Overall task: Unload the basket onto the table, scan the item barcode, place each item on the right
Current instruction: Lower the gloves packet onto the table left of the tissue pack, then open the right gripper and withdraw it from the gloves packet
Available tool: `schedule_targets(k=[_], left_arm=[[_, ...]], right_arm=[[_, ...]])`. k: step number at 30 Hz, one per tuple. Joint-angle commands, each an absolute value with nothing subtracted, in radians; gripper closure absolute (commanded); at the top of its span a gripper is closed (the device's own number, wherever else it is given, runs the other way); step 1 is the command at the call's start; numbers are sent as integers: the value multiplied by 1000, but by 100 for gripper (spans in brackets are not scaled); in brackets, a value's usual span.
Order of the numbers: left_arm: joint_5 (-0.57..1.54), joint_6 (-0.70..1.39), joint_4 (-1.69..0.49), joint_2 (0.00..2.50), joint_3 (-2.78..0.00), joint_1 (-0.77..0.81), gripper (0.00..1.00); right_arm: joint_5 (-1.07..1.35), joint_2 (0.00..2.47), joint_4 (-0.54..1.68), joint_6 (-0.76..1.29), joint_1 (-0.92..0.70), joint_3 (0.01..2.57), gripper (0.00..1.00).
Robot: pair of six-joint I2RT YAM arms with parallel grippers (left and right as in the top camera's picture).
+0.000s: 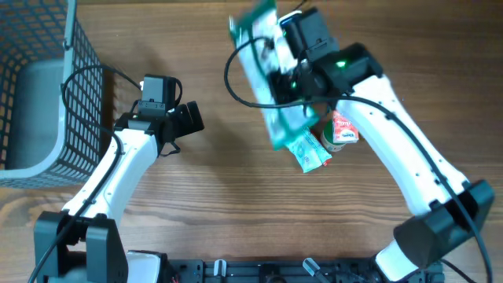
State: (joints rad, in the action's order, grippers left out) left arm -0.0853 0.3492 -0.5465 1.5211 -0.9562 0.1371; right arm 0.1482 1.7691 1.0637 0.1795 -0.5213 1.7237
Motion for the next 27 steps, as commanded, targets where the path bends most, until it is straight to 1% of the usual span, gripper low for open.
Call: schedule_targets(k=[1,5,7,8,9,12,13,15,16,19,22,23,24,27], left_arm=[[-99,345,-546,1520,-965,133,0],[-99,345,-546,1520,-965,133,0],[-99,345,-546,1520,-965,133,0],[-99,345,-546,1520,-965,133,0],[-99,345,-546,1520,-965,133,0],[-99,345,-546,1520,-965,133,0],[-99,345,-546,1520,-965,133,0],[-99,345,-546,1520,-965,133,0],[-99,345,-546,1520,-965,133,0],[-99,345,-546,1520,-965,133,0],[-99,345,-546,1520,-965,133,0],[-99,345,-546,1520,-965,133,0],[-99,345,-546,1520,-965,133,0],[-99,345,-546,1520,-965,133,0]], right_arm=[[323,1796,1053,402,-548,1579,94],[292,1796,919,477,-553,1412,96],[286,1796,849,482,-553,1362,95],[289,1796,818,482,-553,1342,93],[290,1796,802,483,-553,1330,81],[289,1797,802,480,-553,1316,67],[288,1797,804,481,-554,1316,57],[285,1797,798,479,-554,1316,46],[281,1797,796,479,-554,1316,45],[194,1797,798,479,-554,1316,37],[149,1797,798,475,-553,1316,34],[149,1797,799,471,-553,1316,23],[149,1797,797,471,-553,1316,0],[149,1797,796,471,-552,1316,0]])
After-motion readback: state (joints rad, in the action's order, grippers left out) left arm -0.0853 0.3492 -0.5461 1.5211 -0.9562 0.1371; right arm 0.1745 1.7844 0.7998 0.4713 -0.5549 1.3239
